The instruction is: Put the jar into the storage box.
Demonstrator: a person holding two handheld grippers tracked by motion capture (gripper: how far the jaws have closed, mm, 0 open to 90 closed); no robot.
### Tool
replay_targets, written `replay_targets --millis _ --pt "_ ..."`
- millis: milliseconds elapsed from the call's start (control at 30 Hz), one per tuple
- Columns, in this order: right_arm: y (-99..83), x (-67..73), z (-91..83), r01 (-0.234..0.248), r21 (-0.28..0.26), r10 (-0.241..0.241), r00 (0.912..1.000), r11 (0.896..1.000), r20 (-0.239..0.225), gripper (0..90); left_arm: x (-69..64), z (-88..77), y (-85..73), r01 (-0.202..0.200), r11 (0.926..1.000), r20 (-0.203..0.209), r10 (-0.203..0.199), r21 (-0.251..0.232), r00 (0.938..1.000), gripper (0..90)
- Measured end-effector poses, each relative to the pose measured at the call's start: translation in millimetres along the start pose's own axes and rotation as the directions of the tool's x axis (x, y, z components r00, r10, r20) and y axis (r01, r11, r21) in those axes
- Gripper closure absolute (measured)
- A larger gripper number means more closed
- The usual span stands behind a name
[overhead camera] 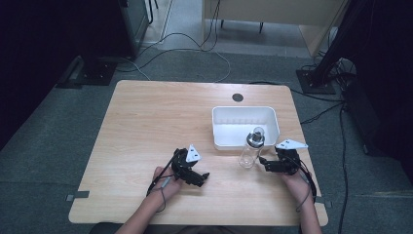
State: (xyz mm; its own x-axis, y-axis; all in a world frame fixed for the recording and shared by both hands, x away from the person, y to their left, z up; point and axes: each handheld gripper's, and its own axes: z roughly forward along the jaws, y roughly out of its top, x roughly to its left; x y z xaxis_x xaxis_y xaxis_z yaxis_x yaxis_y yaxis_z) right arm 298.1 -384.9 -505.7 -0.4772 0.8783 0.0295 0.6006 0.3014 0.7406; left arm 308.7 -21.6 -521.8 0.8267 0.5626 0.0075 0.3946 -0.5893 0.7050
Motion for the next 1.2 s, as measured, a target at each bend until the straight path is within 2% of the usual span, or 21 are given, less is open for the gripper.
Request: replay_targets --millis 200,433,567,800,1033,1200 --pt "4.5 3.9 -7.3 0.012 0.0 -0.012 0.9997 1.0 -0.021 16.0 0.0 0.0 0.0 0.0 1.0 0.0 0.0 0.0 1.0 0.0" --pt "8.3 8.6 -15.8 0.069 0.011 -0.068 0.9963 0.998 -0.053 16.0 0.0 0.0 0.0 0.0 1.0 0.0 0.0 0.0 1.0 0.0" --pt "10.9 10.0 -20.9 0.064 -0.007 -0.064 0.9951 0.998 -0.076 16.0 0.0 0.0 0.0 -0.001 1.0 0.0 0.001 0.0 1.0 0.0" --pt "13.9 16.5 -24.3 0.096 -0.004 -0.096 0.989 0.995 -0.113 16.0 0.0 0.0 0.0 0.0 1.0 0.0 0.0 0.0 1.0 0.0" --pt "19.0 25.6 -26.4 0.119 -0.038 -0.123 0.9812 0.992 -0.149 16.0 0.0 0.0 0.0 -0.001 1.0 0.0 0.001 0.0 1.0 0.0" --pt "19.6 29.8 -23.9 0.139 -0.023 -0.14 0.9783 0.99 -0.152 16.1 0.1 0.1 0.1 -0.001 1.0 0.001 0.001 0.0 1.0 0.0"
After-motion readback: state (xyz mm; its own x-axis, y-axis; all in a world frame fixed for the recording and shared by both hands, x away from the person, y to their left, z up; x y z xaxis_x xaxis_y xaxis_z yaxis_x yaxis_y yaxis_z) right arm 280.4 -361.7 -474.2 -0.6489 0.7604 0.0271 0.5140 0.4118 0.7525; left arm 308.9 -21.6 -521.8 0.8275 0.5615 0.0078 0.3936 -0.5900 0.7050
